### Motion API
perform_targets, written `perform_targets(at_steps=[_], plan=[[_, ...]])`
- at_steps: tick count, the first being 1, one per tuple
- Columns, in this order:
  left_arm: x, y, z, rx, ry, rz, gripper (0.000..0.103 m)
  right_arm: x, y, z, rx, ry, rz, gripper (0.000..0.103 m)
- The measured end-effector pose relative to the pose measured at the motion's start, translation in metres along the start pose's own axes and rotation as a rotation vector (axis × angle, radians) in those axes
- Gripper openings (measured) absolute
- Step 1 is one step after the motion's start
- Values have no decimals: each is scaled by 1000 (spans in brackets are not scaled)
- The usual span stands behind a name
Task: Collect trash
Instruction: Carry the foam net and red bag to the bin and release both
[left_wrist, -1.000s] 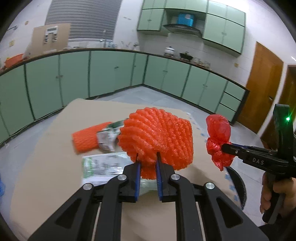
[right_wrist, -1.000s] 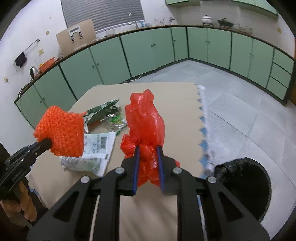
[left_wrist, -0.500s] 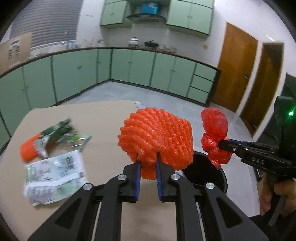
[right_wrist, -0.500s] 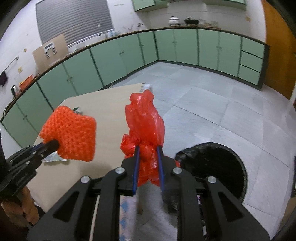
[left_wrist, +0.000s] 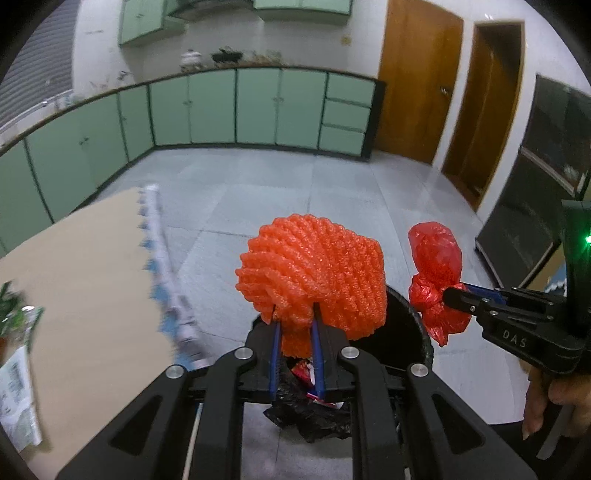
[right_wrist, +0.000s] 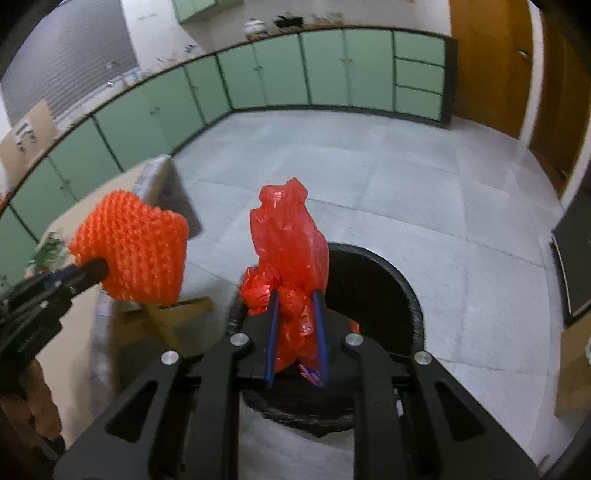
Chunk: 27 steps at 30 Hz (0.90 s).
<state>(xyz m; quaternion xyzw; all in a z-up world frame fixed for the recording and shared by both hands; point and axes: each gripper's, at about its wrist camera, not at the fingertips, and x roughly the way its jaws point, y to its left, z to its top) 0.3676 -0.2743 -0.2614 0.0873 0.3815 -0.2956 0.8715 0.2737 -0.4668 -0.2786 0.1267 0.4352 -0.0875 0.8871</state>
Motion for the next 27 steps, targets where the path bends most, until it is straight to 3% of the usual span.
perform_targets(at_steps=[6,9,13,15,18,21,27], plan=[[70,-25,8,22,148,-19,15,45,-24,-7,43,60,-32,18],[100,-33,11,23,210,-19,21,61,-38,-10,72,89,-61,24],[114,-37,11,15,220,-8,28,56,-44,-10,94,79,-70,32],[114,-39,10,11,219,-5,30,50,-45,-8,89,62,-75,32],[100,-36,10,3,191,7,41,38,-45,-6,88,39,-69,32],[76,-33,7,20,149,27,41,23,-39,-2,77,26,-60,32],[17,-2,8,-37,74,60,57,-21,9,-1,-8,-38,2,39]])
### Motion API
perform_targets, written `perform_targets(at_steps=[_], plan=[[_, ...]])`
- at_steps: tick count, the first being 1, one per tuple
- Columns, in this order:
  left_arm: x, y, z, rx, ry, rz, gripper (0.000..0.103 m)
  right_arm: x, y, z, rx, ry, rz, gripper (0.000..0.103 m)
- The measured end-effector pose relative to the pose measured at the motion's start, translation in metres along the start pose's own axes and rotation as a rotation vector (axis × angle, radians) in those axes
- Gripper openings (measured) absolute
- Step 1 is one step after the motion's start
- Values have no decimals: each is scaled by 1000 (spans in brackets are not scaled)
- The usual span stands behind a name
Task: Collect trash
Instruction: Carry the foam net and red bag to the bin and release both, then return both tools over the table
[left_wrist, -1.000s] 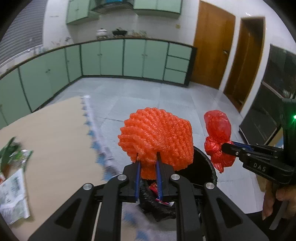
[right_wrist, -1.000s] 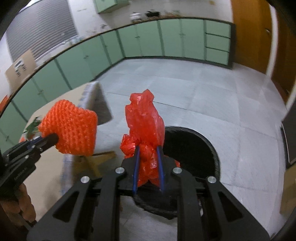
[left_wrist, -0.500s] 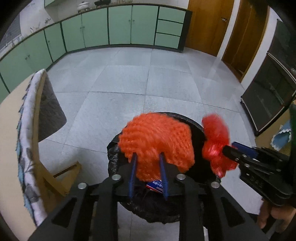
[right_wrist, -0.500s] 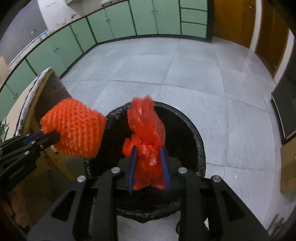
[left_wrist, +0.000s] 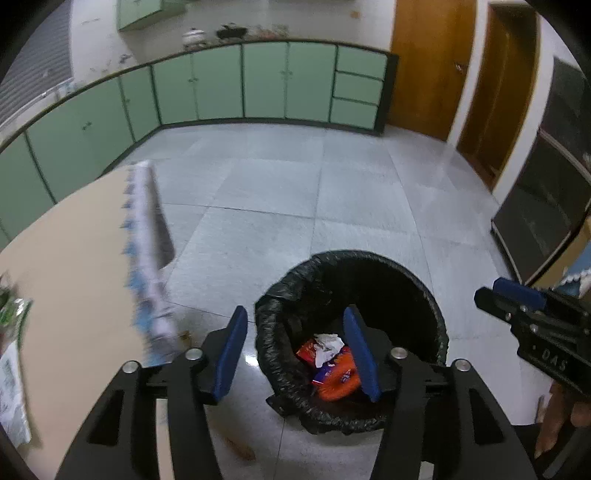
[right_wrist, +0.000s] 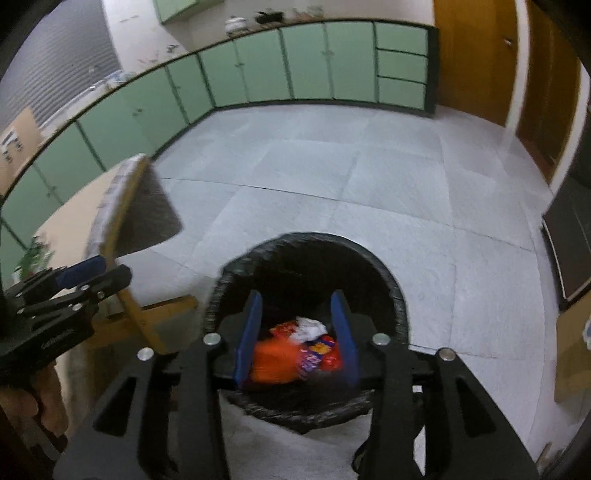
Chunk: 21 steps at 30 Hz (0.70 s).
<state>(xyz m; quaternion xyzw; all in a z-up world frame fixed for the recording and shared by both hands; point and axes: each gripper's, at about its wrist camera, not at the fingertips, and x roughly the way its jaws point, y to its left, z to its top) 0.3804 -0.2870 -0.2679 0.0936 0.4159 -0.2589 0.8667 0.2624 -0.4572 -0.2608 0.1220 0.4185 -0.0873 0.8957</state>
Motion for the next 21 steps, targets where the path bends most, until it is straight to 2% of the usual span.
perform_targets(at_steps=[1,5,9,11,15,19,21], plan=[[-7,5,0,-11,-10,4,61,-5,6,1,-12,-9,6,39],[-46,31,-9,-54,-66,23,62,-30,42,7,-54,-35,65,39],[-86,72,-35,-120,-123,96,69,-46,83,10,-121,-61,124,44],[-109,103,-56,-161,-146,161,70,-46,105,11,-148,-64,156,44],[-151,170,-101,-236,-173,347,70,-39,158,12,-211,-45,227,44],[-179,234,-143,-362,-172,445,73,-36,211,8,-280,-31,284,44],[-184,254,-158,-399,-160,481,73,-34,236,6,-314,-23,311,44]])
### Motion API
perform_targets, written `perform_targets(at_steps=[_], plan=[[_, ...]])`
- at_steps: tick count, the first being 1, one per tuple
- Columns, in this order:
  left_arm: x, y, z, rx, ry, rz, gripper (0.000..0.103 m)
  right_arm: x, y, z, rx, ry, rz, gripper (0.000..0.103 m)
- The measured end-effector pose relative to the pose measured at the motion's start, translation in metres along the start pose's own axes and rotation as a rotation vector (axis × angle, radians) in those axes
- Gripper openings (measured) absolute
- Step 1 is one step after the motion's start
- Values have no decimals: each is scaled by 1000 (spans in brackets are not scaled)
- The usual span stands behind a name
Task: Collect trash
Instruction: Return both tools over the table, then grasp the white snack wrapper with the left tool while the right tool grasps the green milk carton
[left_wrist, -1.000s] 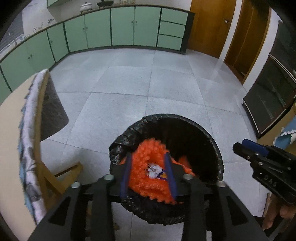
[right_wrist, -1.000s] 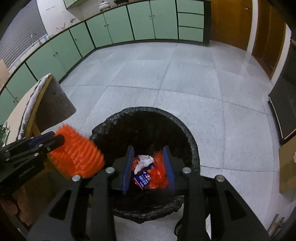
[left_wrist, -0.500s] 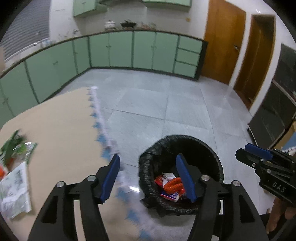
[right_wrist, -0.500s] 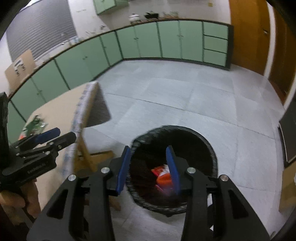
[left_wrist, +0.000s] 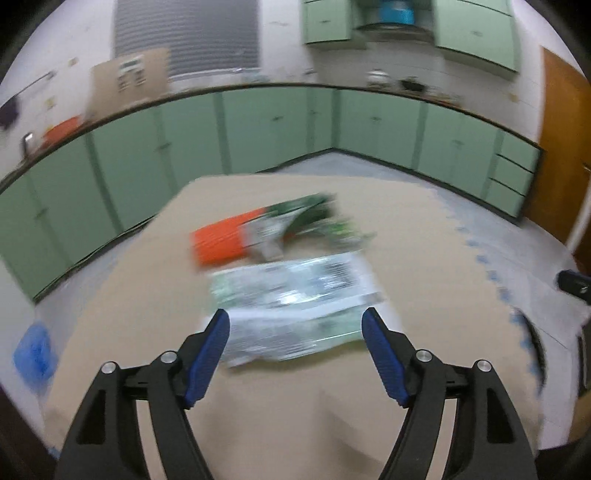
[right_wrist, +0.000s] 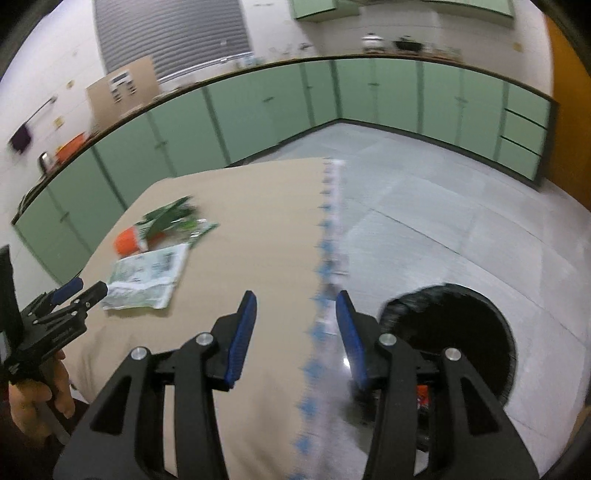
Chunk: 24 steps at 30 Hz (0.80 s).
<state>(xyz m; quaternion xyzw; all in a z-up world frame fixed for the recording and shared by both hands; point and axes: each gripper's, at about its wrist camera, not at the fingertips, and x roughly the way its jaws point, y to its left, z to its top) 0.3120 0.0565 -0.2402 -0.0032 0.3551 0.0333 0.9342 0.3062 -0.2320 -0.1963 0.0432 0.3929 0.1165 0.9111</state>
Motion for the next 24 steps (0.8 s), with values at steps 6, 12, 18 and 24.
perform_targets(at_steps=[6,12,18,24], plan=[[17,42,-10,-80,39,32,73,19,41,7,-57,27,38,44],[39,46,-11,-83,77,41,74,38,61,13,-80,44,51,44],[49,52,-18,-95,105,27,74,67,84,14,-103,74,70,44],[66,55,-14,-114,148,-16,70,80,99,11,-117,93,87,44]])
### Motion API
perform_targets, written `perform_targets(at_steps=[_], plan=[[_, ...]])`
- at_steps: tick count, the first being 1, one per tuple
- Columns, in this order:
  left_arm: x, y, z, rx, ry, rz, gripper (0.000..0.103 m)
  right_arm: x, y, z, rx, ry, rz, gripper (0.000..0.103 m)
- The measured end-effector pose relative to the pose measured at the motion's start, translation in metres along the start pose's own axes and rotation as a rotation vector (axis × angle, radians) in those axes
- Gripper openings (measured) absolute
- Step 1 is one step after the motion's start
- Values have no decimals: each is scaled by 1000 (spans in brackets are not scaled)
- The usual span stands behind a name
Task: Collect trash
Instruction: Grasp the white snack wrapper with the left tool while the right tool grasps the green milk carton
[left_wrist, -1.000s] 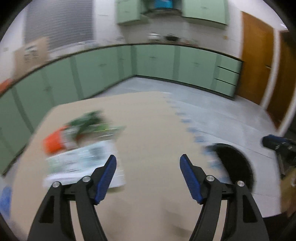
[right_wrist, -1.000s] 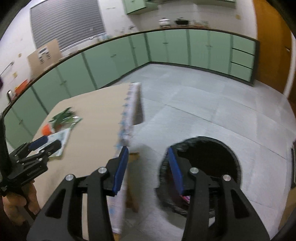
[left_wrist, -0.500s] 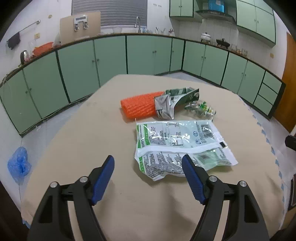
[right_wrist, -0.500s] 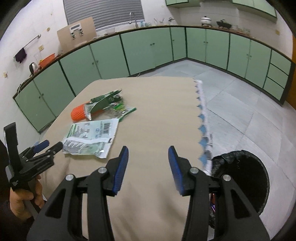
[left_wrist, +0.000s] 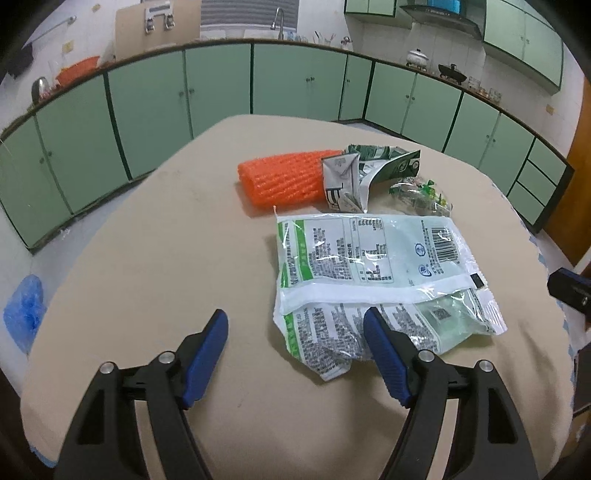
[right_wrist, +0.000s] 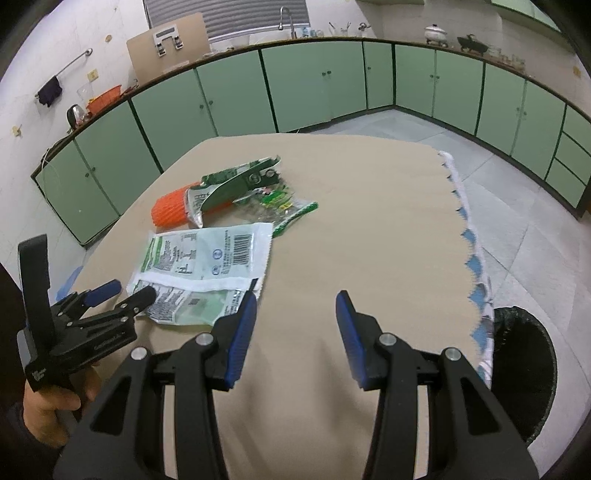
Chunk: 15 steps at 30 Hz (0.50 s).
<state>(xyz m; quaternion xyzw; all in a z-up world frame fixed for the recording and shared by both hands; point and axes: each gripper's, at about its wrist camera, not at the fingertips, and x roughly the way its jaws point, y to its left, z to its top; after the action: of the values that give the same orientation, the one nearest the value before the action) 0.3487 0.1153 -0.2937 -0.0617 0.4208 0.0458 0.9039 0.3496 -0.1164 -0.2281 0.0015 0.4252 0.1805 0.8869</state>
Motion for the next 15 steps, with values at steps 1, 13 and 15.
perform_targets(at_steps=[1,13,15], plan=[[2,0,0,3,4,-22,43,2,1,1,-3,2,1,44],[-47,8,16,-6,-161,-56,10,12,15,18,-30,-3,18,44],[-57,14,25,-16,-188,-50,10,16,18,23,-34,-6,21,44]])
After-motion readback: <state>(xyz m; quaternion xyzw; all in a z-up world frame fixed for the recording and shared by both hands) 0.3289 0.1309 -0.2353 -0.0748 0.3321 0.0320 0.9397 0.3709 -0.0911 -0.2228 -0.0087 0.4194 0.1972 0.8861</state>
